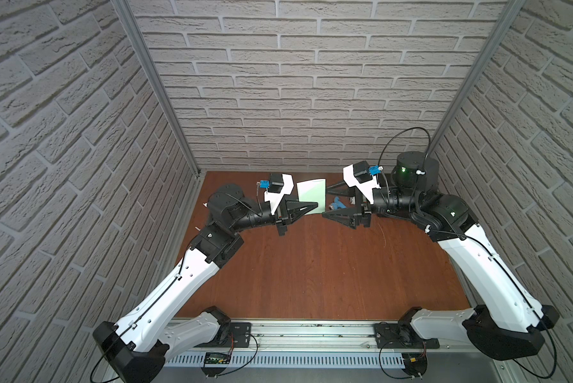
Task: Fold the square paper along the opposite sides
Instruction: Smooth out the paper, then place the paper at the center of the board.
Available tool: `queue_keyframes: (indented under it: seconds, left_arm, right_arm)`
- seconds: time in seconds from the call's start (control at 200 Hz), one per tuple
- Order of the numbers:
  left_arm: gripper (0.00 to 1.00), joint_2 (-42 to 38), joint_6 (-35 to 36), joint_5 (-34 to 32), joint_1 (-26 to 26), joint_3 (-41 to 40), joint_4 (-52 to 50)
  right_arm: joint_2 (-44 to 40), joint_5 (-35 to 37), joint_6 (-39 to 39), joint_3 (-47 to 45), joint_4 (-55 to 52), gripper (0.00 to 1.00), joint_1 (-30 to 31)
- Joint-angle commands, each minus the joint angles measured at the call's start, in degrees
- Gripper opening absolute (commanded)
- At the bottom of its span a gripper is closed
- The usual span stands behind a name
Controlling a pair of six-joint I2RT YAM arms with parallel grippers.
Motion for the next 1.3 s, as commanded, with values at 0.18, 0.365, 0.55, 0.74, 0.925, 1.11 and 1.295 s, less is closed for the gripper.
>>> queue_keyframes:
  seconds: [0.18,0.365,0.55,0.74,0.925,1.11,1.295]
  left_arm:
    - [0.00,5.51,-23.46,-8.53,-0.08,-18.44,15.47]
    - [0.00,13.41,-37.24,-11.73,-3.01,-28.30,21.57]
    - [0.07,23.46,-40.60,-15.57,-5.87,-33.12,21.27]
    - [0.07,32.44,-42.19,-16.89,-6.55,-35.53,26.09]
    - [0.11,39.88,-43.56,-19.73,-7.32,-34.81,25.54]
    - [0.68,39.05,-42.20,-26.79,-7.93,-33.25,13.36]
    - [0.98,36.16,-38.83,-37.01,-9.10,-27.27,-10.46]
  right_arm:
    - [-11.85,23.44,8.80,-15.04,8.04,1.00,-0.37]
    - [-14.31,27.94,13.04,-21.70,6.01,1.00,-0.66]
    - [-17.11,28.48,16.48,-29.80,5.75,1.00,-0.86]
    - [-20.06,28.60,18.70,-35.84,7.33,1.00,-1.07]
    - [-19.11,28.14,18.58,-35.96,7.50,1.00,-1.34]
    - [-16.92,26.59,17.42,-34.22,7.24,1.00,-1.63]
    - [-14.95,25.66,16.61,-33.34,7.59,1.00,-1.80]
